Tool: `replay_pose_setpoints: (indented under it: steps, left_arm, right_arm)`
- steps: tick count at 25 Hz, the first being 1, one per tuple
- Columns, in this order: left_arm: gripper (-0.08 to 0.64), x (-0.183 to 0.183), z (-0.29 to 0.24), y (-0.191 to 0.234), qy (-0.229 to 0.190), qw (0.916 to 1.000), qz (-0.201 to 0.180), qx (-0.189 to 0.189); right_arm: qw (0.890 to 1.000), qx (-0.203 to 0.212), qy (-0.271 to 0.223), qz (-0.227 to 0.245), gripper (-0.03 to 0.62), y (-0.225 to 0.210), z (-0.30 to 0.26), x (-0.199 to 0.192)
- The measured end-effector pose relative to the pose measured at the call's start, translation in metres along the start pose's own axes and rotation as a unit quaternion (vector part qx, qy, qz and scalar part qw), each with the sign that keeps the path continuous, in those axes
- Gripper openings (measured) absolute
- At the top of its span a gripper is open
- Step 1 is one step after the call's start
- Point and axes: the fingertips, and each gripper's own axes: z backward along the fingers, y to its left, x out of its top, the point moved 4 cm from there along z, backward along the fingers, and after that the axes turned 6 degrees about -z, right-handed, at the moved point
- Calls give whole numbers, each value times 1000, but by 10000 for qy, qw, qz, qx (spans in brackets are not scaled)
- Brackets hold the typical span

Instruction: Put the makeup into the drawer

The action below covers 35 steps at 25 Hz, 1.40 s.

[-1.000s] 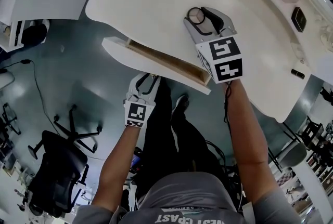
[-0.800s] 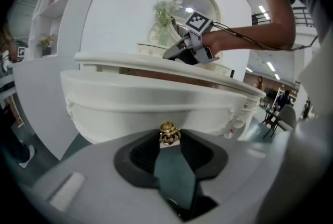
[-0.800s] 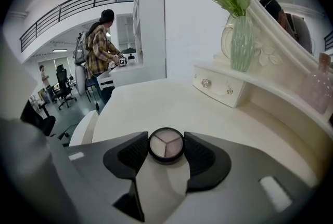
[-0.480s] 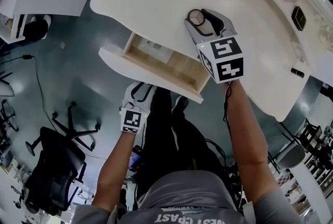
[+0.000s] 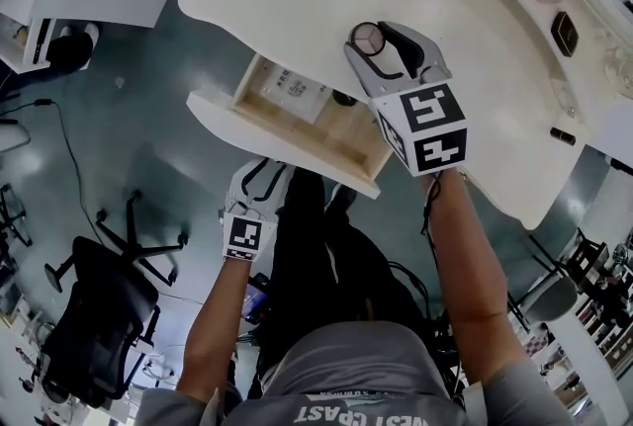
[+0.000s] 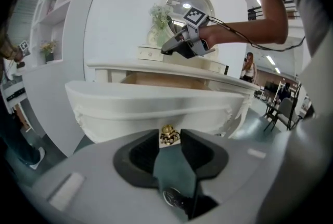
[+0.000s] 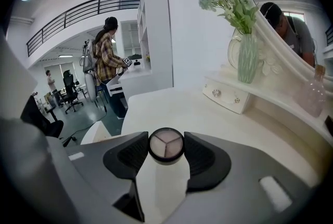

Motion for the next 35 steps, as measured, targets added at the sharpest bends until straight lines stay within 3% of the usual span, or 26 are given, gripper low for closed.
replay_pose_setpoints:
  steps: [3, 7, 14, 23, 35]
  left_arm:
    - [116, 7, 18, 8, -139, 9997, -41, 213]
    - [2, 20, 46, 24, -379, 9974, 138, 590]
    - [2, 50, 77, 51, -558, 9927, 67, 1065]
    - [2, 86, 86, 79, -1092, 9852, -372, 1272]
    - [2, 95, 77, 93, -1226, 9821, -607, 1293]
  right_arm:
    - [9999, 82, -58, 5, 222, 10, 7, 2]
    - [9996, 266, -57, 11, 222, 31, 13, 0]
    - [9983, 558, 147, 82, 222, 69, 18, -25]
    - [9960, 769, 444, 29, 222, 99, 16, -61]
    - [9913, 835, 1018, -66, 222, 102, -8, -121]
